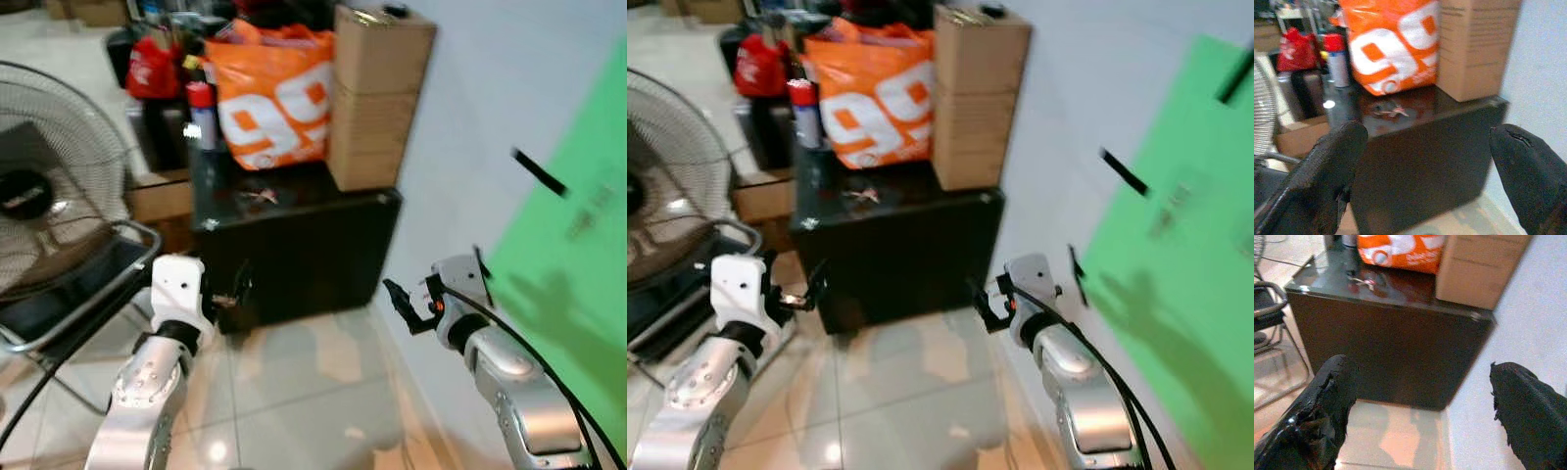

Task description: Hang keys on a hook

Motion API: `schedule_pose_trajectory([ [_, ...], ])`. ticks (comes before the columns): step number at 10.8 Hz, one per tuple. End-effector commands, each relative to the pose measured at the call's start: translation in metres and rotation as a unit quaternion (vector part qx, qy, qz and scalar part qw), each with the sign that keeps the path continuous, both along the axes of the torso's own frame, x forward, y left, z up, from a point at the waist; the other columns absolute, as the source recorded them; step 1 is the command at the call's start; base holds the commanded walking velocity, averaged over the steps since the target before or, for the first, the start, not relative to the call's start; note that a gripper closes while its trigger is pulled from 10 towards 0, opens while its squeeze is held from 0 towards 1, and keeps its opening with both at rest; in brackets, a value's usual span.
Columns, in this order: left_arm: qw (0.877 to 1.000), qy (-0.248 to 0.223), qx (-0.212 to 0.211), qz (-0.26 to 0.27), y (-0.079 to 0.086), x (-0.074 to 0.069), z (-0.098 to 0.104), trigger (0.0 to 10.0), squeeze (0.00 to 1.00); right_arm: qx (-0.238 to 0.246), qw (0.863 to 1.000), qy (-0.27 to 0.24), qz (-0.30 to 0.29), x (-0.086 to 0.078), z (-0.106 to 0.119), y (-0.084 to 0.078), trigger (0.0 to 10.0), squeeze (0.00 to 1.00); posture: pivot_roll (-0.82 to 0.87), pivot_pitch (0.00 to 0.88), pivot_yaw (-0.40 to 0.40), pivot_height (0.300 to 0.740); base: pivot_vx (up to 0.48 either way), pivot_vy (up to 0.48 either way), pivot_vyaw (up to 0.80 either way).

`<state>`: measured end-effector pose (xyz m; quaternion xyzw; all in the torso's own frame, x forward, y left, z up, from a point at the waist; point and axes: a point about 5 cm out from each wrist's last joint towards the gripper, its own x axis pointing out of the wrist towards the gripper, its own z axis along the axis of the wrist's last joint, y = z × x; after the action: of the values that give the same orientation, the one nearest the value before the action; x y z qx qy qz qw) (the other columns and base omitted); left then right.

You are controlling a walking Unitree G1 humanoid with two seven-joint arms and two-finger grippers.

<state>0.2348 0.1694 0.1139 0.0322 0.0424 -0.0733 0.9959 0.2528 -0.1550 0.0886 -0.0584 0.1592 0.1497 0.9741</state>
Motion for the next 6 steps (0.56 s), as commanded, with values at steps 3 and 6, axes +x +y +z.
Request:
schedule_pose_trajectory([
  [3,1.0,-0.004,0.018,0.007,0.0066,0.001,0.0012,10.0,0.34,0.007,1.0,-0.007,0.007,0.0021,0.0027,0.0062,10.0,1.0,0.07,0.0,-0.039,0.74,0.356,0.0,0.0],
  [6,0.999,-0.013,0.034,0.008,0.0074,0.0019,0.002,10.0,0.34,0.016,0.999,-0.015,-0.034,0.0031,0.0015,-0.0009,10.0,1.0,0.07,0.0,-0.04,0.74,0.375,0.0,0.0],
])
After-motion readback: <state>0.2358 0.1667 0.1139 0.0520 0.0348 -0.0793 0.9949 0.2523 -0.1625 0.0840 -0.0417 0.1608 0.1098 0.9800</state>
